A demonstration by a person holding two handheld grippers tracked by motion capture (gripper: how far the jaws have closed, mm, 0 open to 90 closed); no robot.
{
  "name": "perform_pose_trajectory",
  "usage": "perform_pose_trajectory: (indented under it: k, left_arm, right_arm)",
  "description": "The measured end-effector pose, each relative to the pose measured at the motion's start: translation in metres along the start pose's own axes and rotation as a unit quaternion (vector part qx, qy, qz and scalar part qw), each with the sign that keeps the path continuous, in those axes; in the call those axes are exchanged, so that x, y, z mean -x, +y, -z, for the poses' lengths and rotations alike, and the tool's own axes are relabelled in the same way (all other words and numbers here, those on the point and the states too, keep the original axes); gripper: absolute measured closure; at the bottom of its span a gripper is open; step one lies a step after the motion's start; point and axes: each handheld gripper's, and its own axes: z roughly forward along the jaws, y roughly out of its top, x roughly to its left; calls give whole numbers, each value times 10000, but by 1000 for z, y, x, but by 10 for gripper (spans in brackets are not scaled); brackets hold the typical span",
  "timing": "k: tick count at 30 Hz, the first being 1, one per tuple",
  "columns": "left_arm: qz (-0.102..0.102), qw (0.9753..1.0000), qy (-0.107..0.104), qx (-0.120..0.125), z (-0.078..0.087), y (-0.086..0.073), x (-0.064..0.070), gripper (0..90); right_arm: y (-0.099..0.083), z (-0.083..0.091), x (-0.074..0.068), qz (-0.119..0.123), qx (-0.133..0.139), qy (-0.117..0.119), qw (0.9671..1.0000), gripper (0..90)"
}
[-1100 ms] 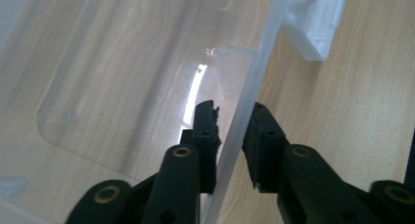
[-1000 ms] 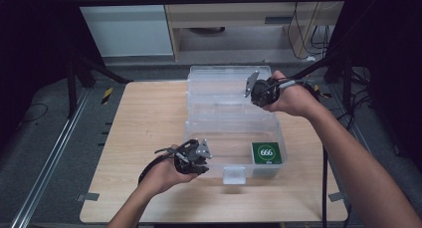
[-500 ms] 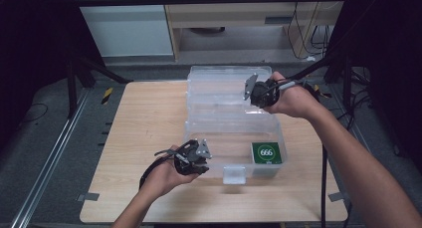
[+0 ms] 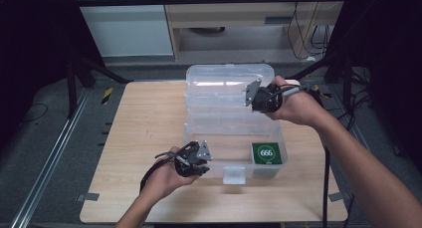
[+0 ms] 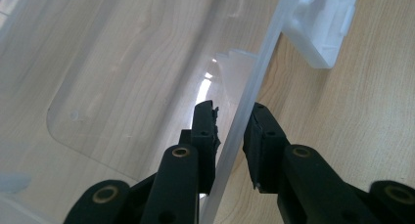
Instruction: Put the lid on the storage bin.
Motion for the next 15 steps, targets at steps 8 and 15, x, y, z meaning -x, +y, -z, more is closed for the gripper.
perform_pose_trajectory:
  k: [8,15]
  left_arm:
    - [31,10000,25,39,0,-1,1,744]
    - [7,9999,123,66,-1,-1,4,735]
  right_arm:
    - [-1,11,-16,70,115,-101,9999,857]
    - [-1,17,-31,71,194,-282,9994,853]
